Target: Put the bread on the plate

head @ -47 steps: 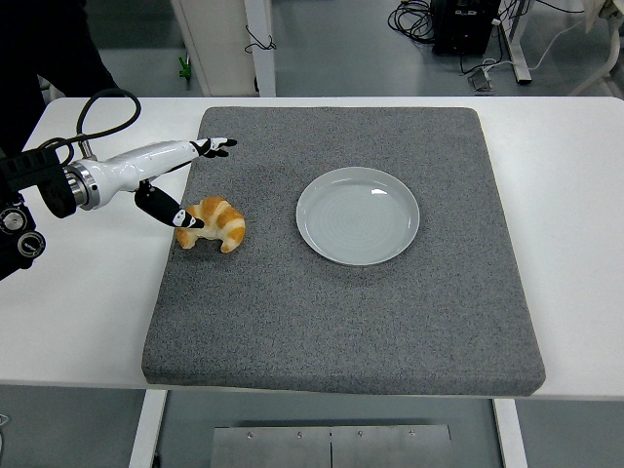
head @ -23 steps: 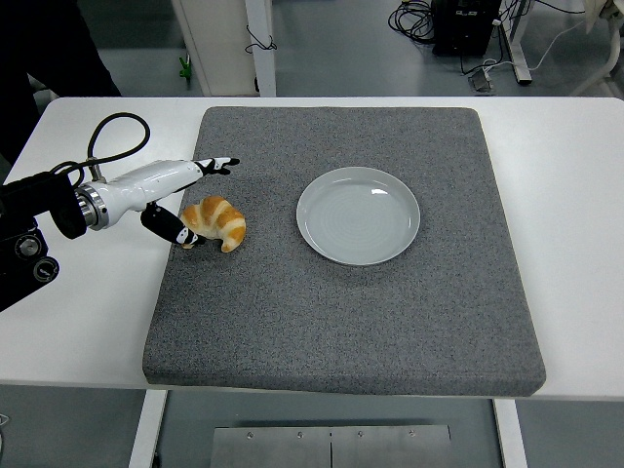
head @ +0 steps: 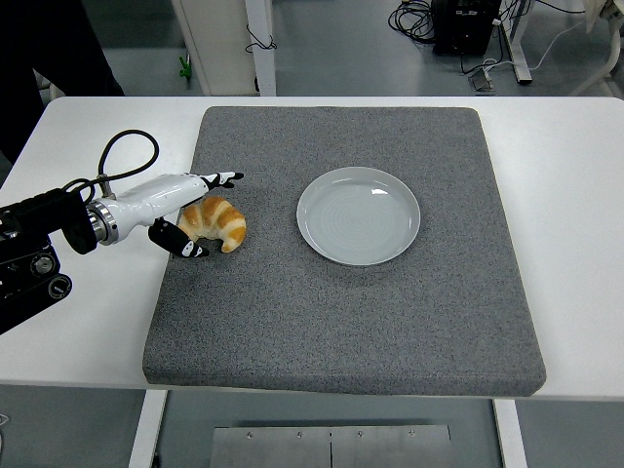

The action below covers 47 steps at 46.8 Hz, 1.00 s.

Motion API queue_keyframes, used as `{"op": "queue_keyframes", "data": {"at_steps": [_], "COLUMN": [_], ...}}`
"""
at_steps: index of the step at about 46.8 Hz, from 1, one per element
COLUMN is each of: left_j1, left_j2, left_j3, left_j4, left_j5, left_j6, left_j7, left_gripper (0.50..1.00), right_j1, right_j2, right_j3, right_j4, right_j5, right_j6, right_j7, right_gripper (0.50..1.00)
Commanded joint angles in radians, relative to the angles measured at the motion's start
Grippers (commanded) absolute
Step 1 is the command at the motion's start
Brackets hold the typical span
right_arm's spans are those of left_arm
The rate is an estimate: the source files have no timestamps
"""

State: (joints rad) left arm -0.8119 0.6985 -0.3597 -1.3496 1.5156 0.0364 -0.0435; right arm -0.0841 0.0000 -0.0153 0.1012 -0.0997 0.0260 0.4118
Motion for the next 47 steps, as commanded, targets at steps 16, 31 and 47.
{"op": "queue_keyframes", "data": {"at_steps": [16,31,47], "left_j1": [-0.009,-0.012,-0.012], "left_j2": [-0.037,-0.068,-0.086], "left_j3": [0.011,0.011,0.011], "left_j4": [0.056,0.105,0.112], "left_j5": [0.0,0.0,-0.002], "left_j6": [0.04,0.042,0.042], "left_j7": [0.002,0.001,-0.001], "left_gripper": [0.909,0.828,0.78], "right_j1": [0.001,0.0,0.0], "right_j2": [0.0,0.0,0.0], "right_j3": [0.0,0.0,0.0], "right_j4": [0.0,0.0,0.0], "right_j5": [0.0,0.0,0.0], "right_j6": [-0.001,-0.001,0.0], "right_j7": [0.001,-0.001,-0.001], "right_gripper": [1.0,1.0,1.0]}}
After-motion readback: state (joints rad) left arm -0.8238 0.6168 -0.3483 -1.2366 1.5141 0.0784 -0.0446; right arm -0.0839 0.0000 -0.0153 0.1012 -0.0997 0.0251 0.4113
